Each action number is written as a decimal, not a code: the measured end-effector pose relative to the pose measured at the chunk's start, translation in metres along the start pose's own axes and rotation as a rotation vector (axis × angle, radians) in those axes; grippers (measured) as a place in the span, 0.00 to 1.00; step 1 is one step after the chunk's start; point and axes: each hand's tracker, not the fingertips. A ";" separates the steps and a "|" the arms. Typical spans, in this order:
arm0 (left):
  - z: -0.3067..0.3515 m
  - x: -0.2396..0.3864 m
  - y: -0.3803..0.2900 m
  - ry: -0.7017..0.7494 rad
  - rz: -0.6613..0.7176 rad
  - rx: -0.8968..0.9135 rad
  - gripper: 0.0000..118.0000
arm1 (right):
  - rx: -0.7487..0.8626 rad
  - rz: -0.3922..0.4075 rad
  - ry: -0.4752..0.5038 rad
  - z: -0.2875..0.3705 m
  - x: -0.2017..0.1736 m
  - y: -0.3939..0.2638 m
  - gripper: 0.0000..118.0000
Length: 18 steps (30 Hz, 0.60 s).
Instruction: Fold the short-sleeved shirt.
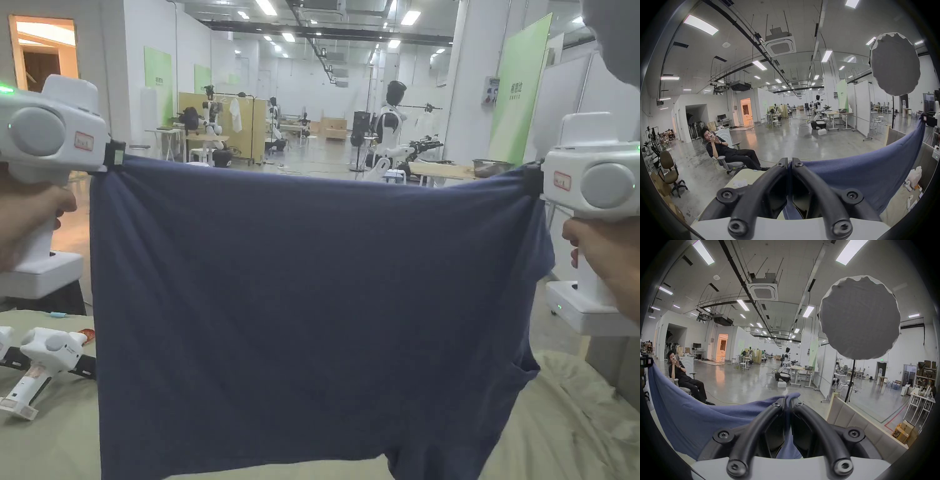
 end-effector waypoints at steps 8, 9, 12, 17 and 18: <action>-0.013 0.000 -0.035 -0.017 0.057 0.024 0.00 | -0.015 0.003 -0.017 -0.002 -0.006 -0.035 0.03; -0.014 0.002 -0.048 -0.016 0.037 0.013 0.00 | -0.030 0.003 -0.014 0.001 -0.008 -0.046 0.03; -0.012 0.004 -0.091 -0.031 0.033 -0.021 0.00 | -0.069 0.008 -0.009 0.011 -0.011 -0.083 0.03; 0.003 0.002 -0.172 -0.056 0.111 -0.104 0.00 | -0.135 0.020 0.008 0.045 -0.017 -0.146 0.03; 0.010 0.002 -0.189 -0.059 0.111 -0.111 0.00 | -0.146 0.033 0.012 0.049 -0.017 -0.162 0.03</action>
